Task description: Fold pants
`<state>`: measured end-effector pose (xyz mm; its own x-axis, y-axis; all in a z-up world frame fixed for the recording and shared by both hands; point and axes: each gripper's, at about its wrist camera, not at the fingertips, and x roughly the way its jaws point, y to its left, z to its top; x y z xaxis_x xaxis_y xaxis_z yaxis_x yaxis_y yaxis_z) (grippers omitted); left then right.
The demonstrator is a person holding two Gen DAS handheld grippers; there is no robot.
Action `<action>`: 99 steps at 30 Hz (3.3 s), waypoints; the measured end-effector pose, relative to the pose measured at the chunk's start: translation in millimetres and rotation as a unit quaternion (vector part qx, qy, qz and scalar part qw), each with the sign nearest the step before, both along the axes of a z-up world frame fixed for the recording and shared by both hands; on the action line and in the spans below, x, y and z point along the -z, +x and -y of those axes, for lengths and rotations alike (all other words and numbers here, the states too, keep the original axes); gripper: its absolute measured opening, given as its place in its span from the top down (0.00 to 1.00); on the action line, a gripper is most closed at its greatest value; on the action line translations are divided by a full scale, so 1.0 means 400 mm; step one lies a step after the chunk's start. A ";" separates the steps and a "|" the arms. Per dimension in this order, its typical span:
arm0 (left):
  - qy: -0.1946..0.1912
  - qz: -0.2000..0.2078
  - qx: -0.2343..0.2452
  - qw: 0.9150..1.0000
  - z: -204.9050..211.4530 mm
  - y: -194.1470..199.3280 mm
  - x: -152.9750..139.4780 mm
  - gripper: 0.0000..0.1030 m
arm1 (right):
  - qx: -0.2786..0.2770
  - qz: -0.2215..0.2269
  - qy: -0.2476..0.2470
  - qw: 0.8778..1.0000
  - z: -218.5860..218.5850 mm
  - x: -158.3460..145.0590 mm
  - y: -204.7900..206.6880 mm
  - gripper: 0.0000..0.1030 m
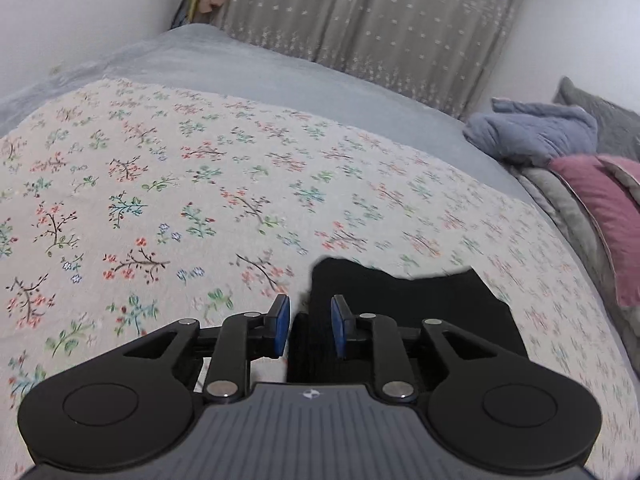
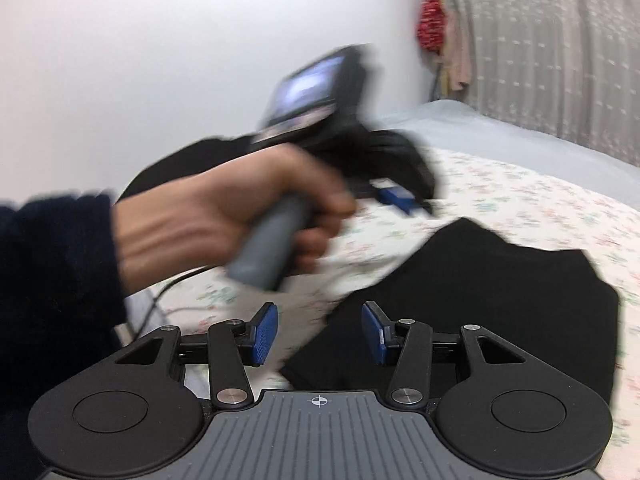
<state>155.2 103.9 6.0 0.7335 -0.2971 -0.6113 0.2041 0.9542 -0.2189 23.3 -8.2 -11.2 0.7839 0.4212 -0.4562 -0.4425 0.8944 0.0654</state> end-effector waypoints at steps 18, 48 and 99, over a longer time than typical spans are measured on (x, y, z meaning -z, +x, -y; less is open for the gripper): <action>0.119 -0.025 0.029 0.992 0.160 -0.120 0.113 0.63 | 0.190 -0.136 0.043 0.971 0.340 0.138 0.126 0.74; -0.077 -0.128 0.007 0.989 -0.011 -0.035 0.122 0.01 | 0.256 -0.197 0.298 0.898 0.562 0.184 0.154 0.42; 0.027 -0.010 -0.032 0.999 0.230 0.287 0.131 0.31 | 0.343 -0.107 0.085 0.929 0.683 0.083 0.497 0.70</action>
